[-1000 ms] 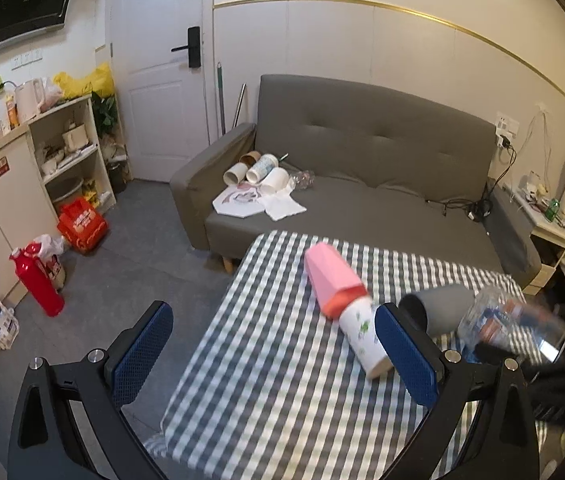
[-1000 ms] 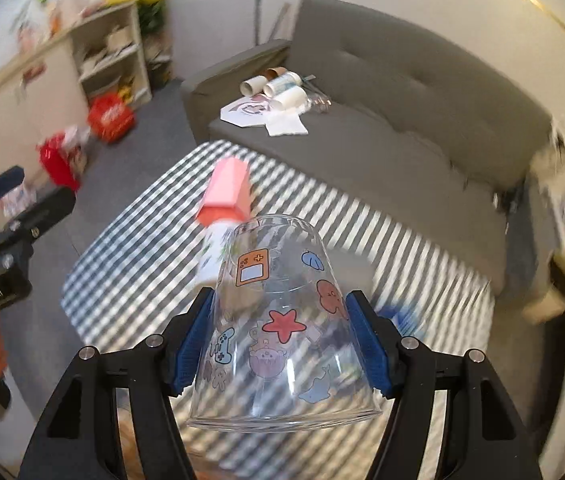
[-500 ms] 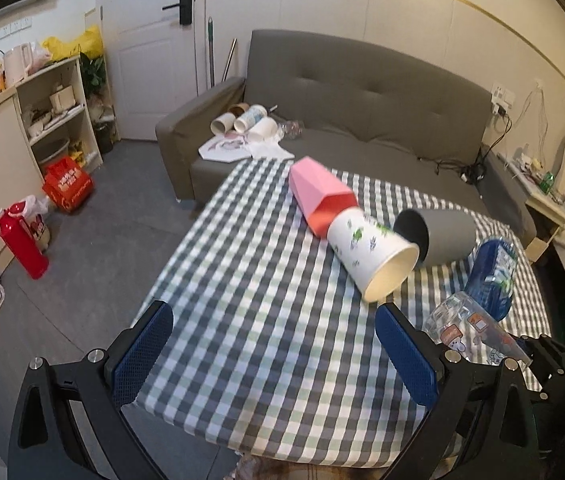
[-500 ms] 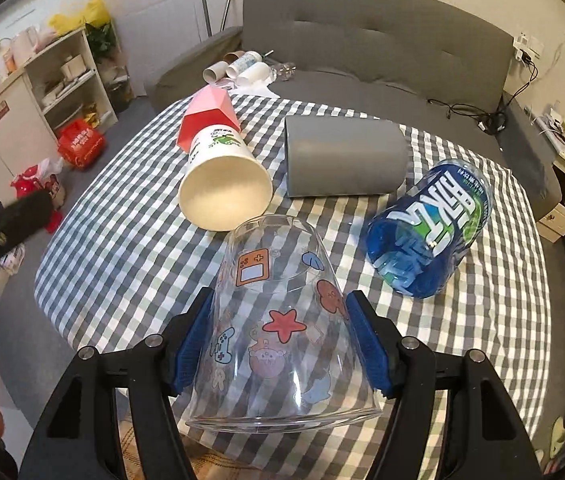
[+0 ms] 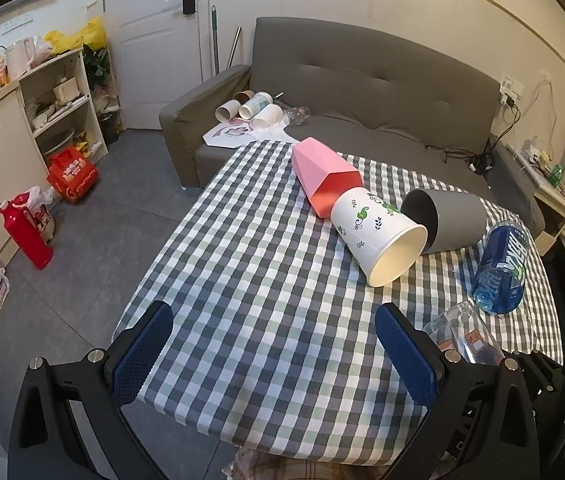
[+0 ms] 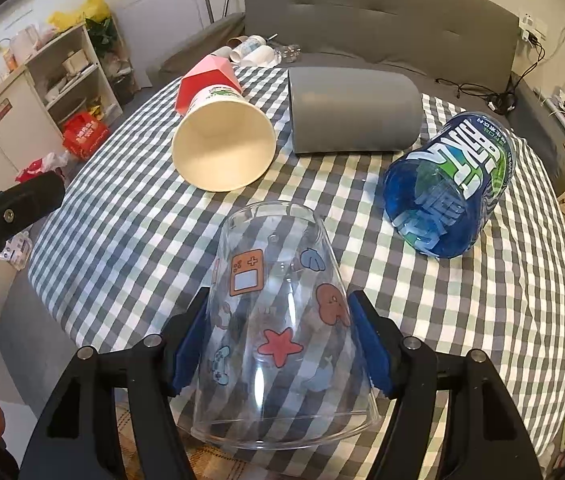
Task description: Flip cup upside down
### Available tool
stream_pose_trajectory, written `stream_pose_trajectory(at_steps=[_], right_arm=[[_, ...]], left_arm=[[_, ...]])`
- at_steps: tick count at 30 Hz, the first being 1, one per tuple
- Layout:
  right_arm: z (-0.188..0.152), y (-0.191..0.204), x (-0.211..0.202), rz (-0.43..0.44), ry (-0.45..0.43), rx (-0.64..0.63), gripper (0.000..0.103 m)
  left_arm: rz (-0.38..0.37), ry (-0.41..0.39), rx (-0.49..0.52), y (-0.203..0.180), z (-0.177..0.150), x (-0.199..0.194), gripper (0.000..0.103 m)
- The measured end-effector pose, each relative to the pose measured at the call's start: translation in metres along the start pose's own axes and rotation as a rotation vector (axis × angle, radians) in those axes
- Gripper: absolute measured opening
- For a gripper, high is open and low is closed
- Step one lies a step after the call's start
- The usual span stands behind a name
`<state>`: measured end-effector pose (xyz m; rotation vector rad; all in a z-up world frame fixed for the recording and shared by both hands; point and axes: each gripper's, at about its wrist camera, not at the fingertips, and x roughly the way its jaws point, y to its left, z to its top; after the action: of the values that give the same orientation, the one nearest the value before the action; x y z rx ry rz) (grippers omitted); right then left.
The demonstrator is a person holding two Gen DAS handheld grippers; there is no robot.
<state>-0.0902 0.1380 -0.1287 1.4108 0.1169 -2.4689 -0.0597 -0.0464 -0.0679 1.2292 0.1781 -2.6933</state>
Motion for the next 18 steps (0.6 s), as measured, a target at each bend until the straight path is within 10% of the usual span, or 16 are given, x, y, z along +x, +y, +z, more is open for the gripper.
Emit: stream_pose_trajectory(at_steps=[18], right_arm=[[-0.003, -0.059, -0.090, -0.023, -0.126, -0.060, 0.091]], left_arm=[[-0.071, 0.061, 0.024, -0.059, 0.005, -0.023, 0.103]])
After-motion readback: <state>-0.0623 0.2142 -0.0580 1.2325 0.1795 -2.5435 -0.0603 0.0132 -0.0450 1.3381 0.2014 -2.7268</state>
